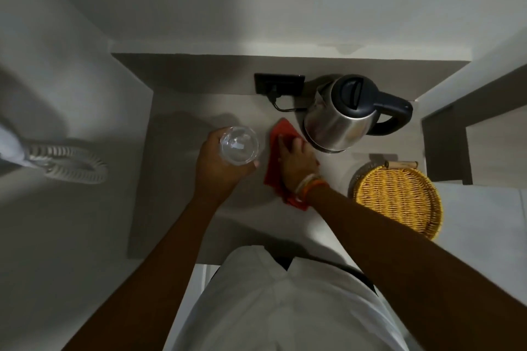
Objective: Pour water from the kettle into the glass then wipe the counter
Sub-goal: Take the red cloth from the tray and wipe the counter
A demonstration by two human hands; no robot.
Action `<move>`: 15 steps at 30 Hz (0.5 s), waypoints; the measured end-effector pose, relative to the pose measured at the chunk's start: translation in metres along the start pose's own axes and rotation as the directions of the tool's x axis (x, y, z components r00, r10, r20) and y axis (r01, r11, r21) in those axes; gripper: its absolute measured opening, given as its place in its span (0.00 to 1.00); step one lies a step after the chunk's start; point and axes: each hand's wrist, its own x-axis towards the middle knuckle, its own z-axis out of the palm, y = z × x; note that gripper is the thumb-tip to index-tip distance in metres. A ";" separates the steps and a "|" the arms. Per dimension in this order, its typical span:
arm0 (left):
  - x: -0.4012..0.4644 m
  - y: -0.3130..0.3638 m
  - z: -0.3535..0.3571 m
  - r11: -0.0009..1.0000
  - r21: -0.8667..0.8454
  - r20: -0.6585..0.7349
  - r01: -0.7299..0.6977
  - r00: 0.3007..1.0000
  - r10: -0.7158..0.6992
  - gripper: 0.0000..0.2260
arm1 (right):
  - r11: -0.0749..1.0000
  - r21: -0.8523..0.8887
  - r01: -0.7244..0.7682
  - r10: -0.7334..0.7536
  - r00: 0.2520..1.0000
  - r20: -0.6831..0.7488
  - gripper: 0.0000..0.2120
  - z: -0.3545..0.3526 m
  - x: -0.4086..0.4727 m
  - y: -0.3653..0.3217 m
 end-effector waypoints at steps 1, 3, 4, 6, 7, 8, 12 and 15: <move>0.000 -0.001 0.000 1.000 0.001 0.004 0.000 1.000 0.000 0.34 | 0.999 -0.008 0.050 -0.050 0.998 0.033 0.32 0.002 0.007 -0.013; 0.003 0.005 0.005 1.000 -0.017 0.028 -0.017 0.999 0.018 0.35 | 0.981 -0.002 0.192 -0.191 0.981 0.032 0.25 0.002 0.003 -0.026; 0.004 0.004 0.007 1.000 -0.017 0.049 -0.009 0.999 0.009 0.35 | 0.966 0.049 0.256 -0.257 0.966 0.031 0.23 0.010 -0.003 -0.031; 0.001 0.000 0.008 0.999 -0.030 0.042 -0.014 0.999 0.015 0.33 | 0.913 0.115 0.392 -0.406 0.903 0.140 0.29 0.025 -0.031 -0.039; -0.002 -0.004 0.007 1.000 -0.028 0.027 -0.006 1.000 0.007 0.33 | 0.897 0.132 0.423 -0.442 0.869 0.221 0.31 0.032 -0.048 -0.041; -0.005 -0.005 0.005 1.000 -0.020 0.016 0.007 1.000 -0.006 0.33 | 0.894 0.125 0.429 -0.447 0.851 0.277 0.29 0.034 -0.064 -0.038; -0.009 -0.011 0.005 1.000 0.008 0.035 0.007 0.999 -0.007 0.36 | 0.880 0.170 0.445 -0.475 0.806 0.354 0.21 0.034 -0.101 -0.007; -0.014 -0.013 0.011 1.000 0.006 0.052 0.024 0.998 -0.024 0.37 | 0.930 0.184 0.317 -0.355 0.904 0.238 0.21 0.001 -0.118 0.019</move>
